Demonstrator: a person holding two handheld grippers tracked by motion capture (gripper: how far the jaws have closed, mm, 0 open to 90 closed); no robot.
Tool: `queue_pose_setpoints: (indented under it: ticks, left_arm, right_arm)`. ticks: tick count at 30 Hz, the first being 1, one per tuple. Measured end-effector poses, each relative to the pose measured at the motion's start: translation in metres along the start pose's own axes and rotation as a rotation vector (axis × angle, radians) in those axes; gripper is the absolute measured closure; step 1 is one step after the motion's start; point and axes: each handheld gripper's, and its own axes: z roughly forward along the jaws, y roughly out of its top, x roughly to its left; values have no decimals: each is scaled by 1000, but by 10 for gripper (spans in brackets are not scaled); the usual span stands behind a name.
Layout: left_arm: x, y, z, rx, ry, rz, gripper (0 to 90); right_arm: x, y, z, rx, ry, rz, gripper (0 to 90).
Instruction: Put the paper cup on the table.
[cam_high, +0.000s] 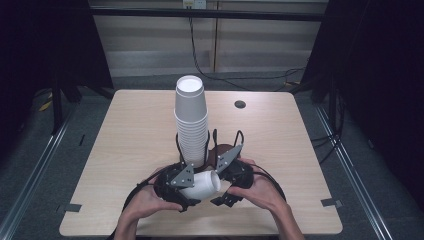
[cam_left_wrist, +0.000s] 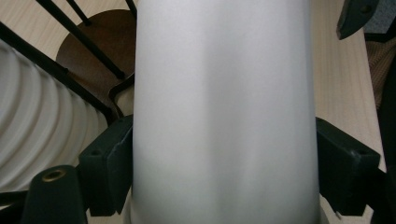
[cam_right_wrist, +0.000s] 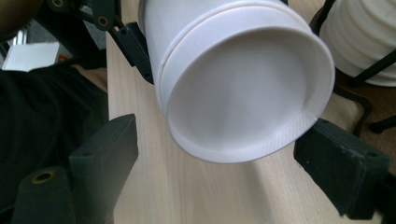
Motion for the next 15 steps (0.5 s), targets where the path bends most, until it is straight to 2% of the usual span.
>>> queue_pose_setpoints:
  ticks: [2,11,13,15]
  left_arm:
    - [-1,1,1,-9,-4,-1,180]
    - [-3,4,1,2,-21,15,181]
    - [-4,4,1,13,-24,22,181]
    - [-4,5,2,9,-26,23,180]
  right_arm:
    - [0,1,0,12,-5,-6,137]
    - [-1,11,5,43,33,-36,138]
    - [-1,13,5,52,37,-36,180]
    - [0,16,4,59,36,-37,180]
